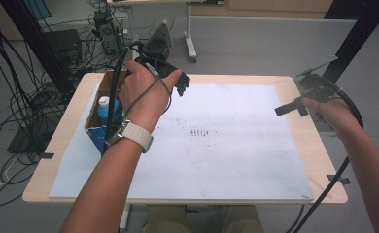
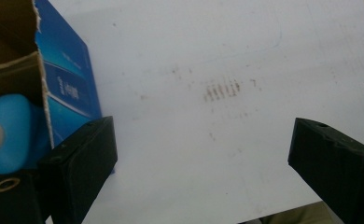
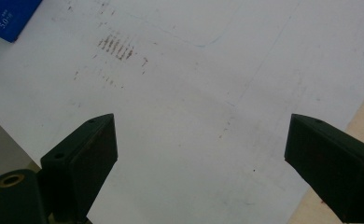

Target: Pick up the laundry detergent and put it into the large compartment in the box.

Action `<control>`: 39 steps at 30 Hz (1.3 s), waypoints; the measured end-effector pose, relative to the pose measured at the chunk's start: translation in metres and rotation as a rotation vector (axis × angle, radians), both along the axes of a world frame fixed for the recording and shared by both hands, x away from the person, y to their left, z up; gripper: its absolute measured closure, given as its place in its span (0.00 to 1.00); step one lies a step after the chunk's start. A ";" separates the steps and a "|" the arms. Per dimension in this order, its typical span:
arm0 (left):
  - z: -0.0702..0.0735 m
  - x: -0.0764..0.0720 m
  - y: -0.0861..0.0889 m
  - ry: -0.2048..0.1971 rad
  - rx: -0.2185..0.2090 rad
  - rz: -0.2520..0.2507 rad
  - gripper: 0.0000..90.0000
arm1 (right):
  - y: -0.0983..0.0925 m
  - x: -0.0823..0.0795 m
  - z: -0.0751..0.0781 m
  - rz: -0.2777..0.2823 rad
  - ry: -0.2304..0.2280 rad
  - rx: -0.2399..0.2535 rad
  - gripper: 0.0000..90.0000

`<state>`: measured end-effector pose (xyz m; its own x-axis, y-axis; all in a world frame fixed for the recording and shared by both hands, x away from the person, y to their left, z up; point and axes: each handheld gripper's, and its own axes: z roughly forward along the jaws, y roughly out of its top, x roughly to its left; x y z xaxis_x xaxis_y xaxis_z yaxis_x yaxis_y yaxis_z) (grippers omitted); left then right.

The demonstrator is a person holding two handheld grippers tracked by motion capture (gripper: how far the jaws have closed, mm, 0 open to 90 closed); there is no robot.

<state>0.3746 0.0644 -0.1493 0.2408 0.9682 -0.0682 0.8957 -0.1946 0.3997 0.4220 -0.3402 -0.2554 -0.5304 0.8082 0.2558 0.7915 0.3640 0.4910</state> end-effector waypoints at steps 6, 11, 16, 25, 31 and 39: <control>-0.016 -0.004 -0.010 -0.002 0.002 -0.006 0.10 | 0.001 -0.003 -0.001 0.004 -0.002 0.002 0.10; -0.031 -0.007 -0.017 0.014 -0.007 -0.014 0.10 | 0.002 -0.005 -0.002 0.010 -0.001 0.002 0.10; -0.047 -0.009 -0.022 0.025 -0.017 -0.012 0.10 | 0.003 -0.006 -0.002 0.009 -0.003 0.005 0.10; -0.065 -0.012 -0.027 0.039 -0.037 -0.023 0.10 | 0.001 -0.009 -0.005 0.009 0.000 0.003 0.10; -0.067 -0.013 -0.031 0.041 -0.032 -0.028 0.10 | 0.001 -0.011 -0.003 0.009 -0.006 0.007 0.10; -0.069 -0.011 -0.031 0.048 -0.042 -0.036 0.10 | 0.003 -0.010 -0.007 0.009 -0.005 0.006 0.10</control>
<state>0.3637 0.0336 -0.2184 0.2707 0.9550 -0.1212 0.9070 -0.2108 0.3645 0.4124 -0.3368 -0.2625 -0.5389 0.8017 0.2585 0.7859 0.3680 0.4970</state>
